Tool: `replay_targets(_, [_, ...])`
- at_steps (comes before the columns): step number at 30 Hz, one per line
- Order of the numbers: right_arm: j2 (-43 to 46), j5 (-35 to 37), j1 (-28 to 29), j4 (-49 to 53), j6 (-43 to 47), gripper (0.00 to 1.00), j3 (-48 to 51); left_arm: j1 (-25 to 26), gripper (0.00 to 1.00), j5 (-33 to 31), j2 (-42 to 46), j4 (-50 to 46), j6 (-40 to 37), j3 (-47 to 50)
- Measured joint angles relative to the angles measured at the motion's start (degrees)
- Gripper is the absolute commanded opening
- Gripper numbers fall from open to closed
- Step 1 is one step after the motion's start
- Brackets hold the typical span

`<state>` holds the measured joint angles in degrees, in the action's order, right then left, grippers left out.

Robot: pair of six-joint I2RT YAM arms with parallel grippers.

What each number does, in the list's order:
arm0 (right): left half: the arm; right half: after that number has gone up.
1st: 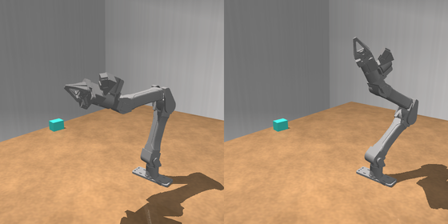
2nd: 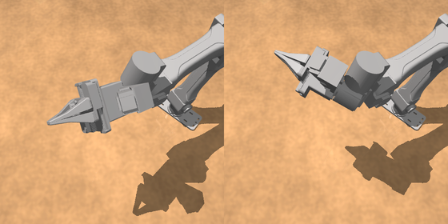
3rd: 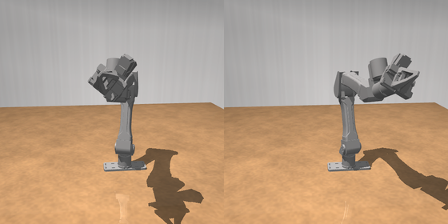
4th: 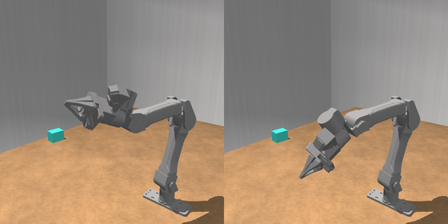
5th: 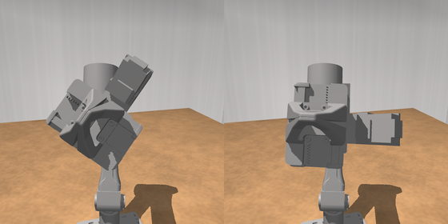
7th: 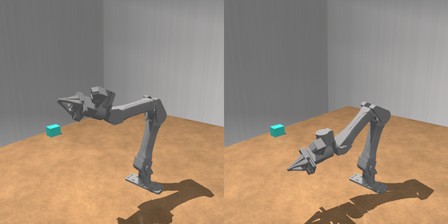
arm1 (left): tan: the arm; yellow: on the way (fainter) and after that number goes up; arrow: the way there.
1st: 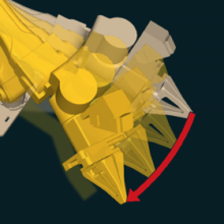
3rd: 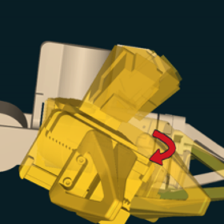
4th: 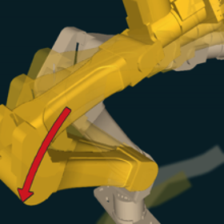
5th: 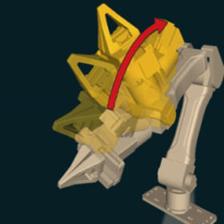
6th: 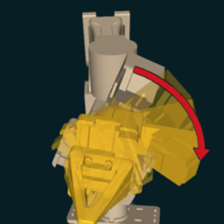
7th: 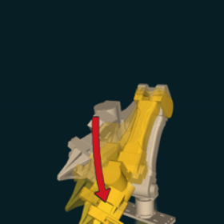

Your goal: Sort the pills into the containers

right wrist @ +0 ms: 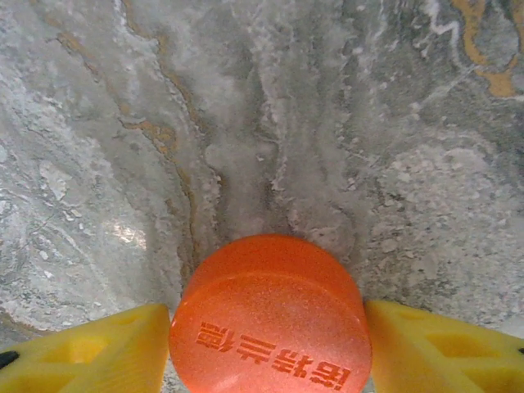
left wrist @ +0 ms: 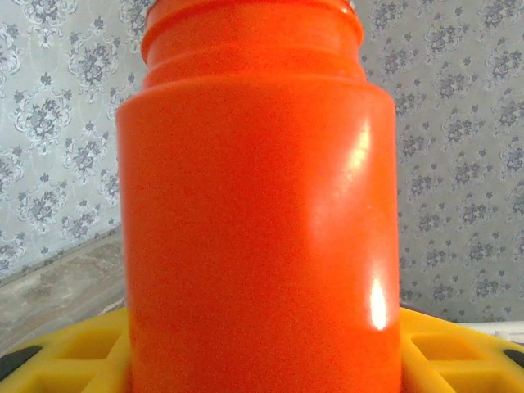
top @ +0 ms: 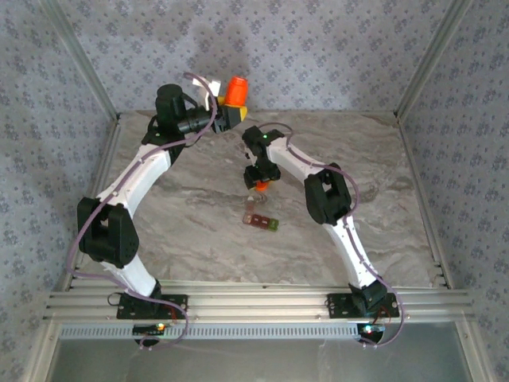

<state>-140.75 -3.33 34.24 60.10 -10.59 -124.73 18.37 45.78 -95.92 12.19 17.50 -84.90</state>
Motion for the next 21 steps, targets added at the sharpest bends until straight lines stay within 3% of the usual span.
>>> replay_targets(6, [-0.42,0.20,0.04,0.28,0.70,0.42,-1.40,0.00,0.00,0.02,0.00,0.07,0.17,0.00])
replay_targets(9, [-0.44,0.17,0.04,0.46,0.63,0.38,-1.57,0.00,0.00,0.04,0.00,0.07,0.17,0.00])
replay_targets(21, [-0.09,-0.48,-1.18,0.59,-0.15,0.37,-1.70,0.00,0.00,0.94,0.02,0.00,0.17,0.87])
